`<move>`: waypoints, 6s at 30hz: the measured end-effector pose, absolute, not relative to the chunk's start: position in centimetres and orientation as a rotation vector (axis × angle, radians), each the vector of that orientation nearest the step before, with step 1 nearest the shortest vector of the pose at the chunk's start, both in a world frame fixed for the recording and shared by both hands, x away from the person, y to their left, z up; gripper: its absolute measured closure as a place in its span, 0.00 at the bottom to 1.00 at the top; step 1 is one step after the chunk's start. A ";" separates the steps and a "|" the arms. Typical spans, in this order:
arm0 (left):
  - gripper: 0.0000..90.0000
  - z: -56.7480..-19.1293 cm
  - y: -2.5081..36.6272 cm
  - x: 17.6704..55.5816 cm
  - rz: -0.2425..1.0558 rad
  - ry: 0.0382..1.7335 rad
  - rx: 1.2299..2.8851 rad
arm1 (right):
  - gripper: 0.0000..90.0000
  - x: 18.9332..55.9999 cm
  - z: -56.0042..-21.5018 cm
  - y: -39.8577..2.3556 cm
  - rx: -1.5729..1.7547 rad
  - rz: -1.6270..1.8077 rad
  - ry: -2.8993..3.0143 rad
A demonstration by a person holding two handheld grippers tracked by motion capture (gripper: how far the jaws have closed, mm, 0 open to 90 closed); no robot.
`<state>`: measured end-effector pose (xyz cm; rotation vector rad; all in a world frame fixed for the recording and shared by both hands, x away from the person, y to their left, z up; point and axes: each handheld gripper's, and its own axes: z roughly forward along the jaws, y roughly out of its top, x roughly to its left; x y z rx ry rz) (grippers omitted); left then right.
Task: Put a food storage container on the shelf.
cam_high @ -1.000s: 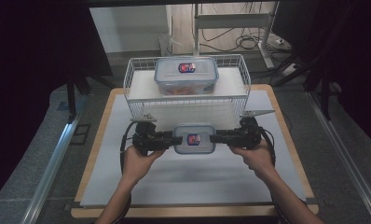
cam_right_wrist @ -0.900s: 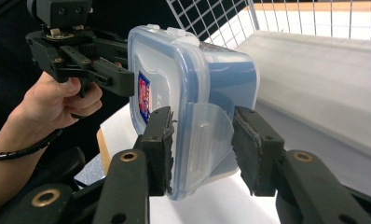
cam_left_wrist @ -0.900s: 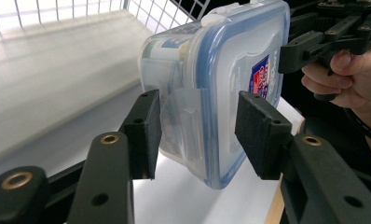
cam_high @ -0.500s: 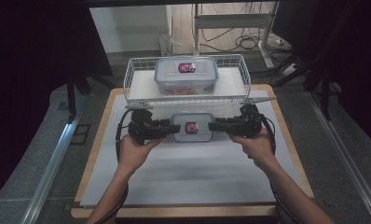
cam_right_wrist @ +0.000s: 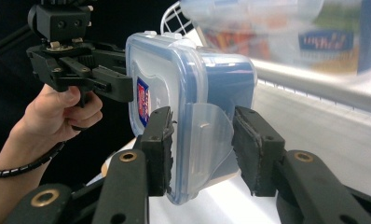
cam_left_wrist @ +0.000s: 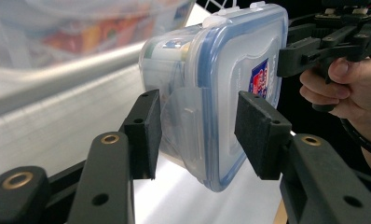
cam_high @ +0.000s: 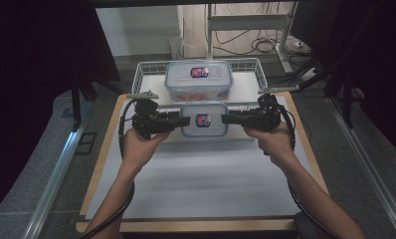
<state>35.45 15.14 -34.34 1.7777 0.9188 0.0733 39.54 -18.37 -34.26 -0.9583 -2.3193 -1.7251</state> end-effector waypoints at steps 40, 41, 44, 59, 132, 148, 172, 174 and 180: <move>0.56 -26.3 16.9 43.2 0.097 1.000 1.689 | 0.64 47.2 -26.1 -16.0 -1.051 -1.826 -2.257; 0.56 -26.4 16.9 43.4 0.094 1.003 1.690 | 0.64 47.3 -26.2 -16.0 -1.055 -1.823 -2.252; 0.56 -26.7 16.9 43.7 0.088 1.018 1.684 | 0.64 47.8 -26.6 -15.9 -1.065 -1.818 -2.235; 0.56 -26.4 16.6 44.0 0.109 1.053 1.671 | 0.62 49.3 -27.1 -16.0 -1.116 -1.801 -2.139; 0.87 -30.4 14.5 40.5 0.354 0.917 1.781 | 0.67 45.1 -29.7 -16.3 -1.013 -1.877 -2.563; 0.70 -32.0 14.1 37.9 0.387 0.858 1.820 | 0.58 43.7 -30.7 -17.1 -0.981 -1.866 -2.578; 0.27 -37.2 13.8 33.6 0.396 0.813 1.853 | 0.31 38.7 -34.7 -17.9 -0.869 -1.748 -2.747; 0.24 -38.0 13.7 33.1 0.390 0.823 1.853 | 0.28 38.1 -35.3 -18.0 -0.866 -1.748 -2.759; 0.17 -40.0 14.0 31.6 0.391 0.847 1.869 | 0.19 36.5 -37.2 -18.4 -0.859 -1.726 -2.821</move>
